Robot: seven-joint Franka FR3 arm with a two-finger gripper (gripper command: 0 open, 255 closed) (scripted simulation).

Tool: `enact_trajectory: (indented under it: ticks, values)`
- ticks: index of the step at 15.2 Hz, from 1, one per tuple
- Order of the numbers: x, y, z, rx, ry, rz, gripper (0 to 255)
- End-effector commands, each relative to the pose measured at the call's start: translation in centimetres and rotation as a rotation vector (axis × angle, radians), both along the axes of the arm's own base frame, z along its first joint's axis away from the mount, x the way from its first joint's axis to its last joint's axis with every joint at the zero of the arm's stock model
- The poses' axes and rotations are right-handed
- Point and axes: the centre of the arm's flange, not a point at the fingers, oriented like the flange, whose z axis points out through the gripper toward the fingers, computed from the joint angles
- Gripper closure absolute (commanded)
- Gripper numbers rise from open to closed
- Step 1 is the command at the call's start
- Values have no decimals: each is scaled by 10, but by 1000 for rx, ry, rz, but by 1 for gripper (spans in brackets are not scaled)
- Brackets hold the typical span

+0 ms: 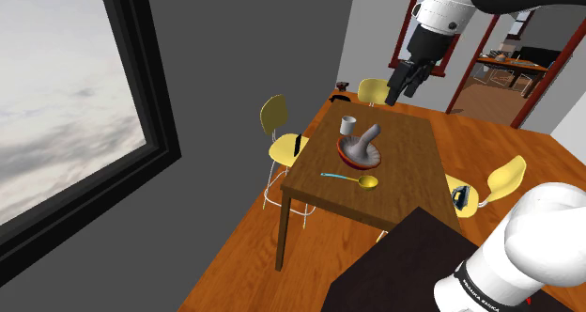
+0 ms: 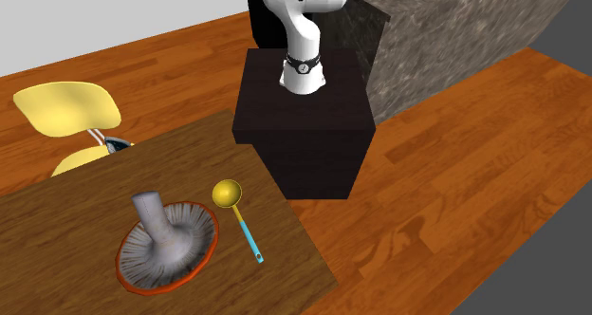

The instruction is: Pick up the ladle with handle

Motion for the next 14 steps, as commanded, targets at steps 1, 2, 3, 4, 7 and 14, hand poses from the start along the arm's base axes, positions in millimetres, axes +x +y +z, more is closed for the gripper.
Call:
enact_trajectory:
  ticks: [1, 2, 3, 4, 7, 14]
  values:
    - [0, 0, 0, 0, 0, 0, 0]
    - [5, -8, -10, 3, 7, 12, 0]
    - [10, -15, -21, 5, 13, 23, 0]
    - [15, -23, -31, 8, 20, 35, 0]
    - [31, -45, -62, 16, 40, 69, 0]
    - [68, -93, -137, 35, 87, 150, 0]
